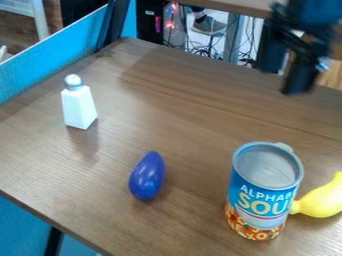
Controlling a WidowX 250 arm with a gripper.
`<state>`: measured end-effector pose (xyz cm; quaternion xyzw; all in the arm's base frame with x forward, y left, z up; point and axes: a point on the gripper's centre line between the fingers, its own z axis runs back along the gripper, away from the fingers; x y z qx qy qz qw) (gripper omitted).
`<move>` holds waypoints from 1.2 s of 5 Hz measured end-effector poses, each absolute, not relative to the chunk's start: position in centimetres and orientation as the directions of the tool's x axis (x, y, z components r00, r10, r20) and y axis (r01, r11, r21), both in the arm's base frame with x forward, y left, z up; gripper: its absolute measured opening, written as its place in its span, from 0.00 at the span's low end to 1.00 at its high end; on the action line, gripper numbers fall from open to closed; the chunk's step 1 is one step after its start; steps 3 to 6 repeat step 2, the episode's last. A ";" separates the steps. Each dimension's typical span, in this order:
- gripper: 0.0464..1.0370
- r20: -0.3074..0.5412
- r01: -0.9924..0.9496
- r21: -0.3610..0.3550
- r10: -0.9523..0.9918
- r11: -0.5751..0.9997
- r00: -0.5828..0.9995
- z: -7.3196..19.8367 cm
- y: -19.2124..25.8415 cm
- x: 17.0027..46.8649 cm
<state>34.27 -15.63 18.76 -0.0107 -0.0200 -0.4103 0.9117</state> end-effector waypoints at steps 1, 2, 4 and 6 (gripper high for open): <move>0.96 0.036 0.792 0.021 -0.793 0.610 0.609 19.2 -20.0 32.9; 0.96 0.025 0.834 -0.022 -0.834 0.551 0.552 18.0 -23.6 31.7; 0.96 0.025 0.834 -0.022 -0.834 0.551 0.552 18.0 -23.6 31.7; 0.96 0.025 0.834 -0.022 -0.834 0.551 0.552 18.0 -23.6 31.7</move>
